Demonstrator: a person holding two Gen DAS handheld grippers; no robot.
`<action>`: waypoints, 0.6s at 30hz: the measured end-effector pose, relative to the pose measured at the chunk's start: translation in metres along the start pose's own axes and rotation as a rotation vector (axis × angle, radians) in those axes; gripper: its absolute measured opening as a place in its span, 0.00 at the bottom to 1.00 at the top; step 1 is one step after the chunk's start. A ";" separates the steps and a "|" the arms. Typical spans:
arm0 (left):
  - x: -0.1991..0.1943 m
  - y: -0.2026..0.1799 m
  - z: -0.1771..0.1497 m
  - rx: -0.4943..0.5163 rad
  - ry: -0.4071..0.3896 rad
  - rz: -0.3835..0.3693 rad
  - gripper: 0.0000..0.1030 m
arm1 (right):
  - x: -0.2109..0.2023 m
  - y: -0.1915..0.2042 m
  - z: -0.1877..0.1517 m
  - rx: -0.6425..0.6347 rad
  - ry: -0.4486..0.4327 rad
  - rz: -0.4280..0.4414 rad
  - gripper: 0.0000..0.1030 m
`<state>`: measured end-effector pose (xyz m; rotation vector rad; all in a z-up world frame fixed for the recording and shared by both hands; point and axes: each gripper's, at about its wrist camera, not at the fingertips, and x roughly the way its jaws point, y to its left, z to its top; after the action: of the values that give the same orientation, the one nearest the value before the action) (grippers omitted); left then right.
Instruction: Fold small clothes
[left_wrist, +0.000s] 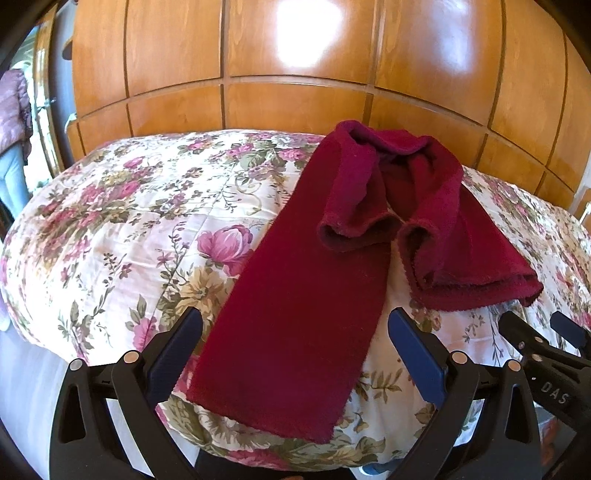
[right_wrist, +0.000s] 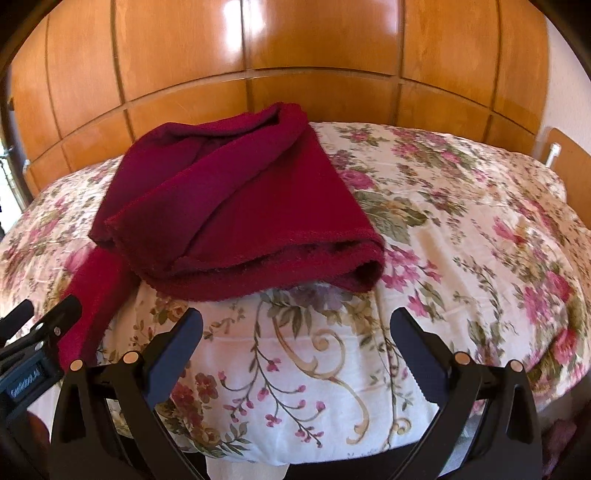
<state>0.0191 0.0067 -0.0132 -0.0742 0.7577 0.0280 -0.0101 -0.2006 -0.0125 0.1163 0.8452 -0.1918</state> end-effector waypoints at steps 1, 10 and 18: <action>0.001 0.003 0.002 -0.009 0.001 0.003 0.97 | 0.000 -0.001 0.003 0.002 0.000 0.022 0.98; 0.010 0.032 0.011 -0.070 0.027 -0.016 0.97 | 0.004 -0.013 0.066 0.052 -0.051 0.155 0.92; 0.020 0.036 0.010 -0.056 0.048 -0.009 0.96 | 0.029 0.045 0.138 0.037 -0.001 0.435 0.80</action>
<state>0.0389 0.0434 -0.0217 -0.1320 0.8041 0.0392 0.1190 -0.1847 0.0582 0.3303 0.7963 0.2009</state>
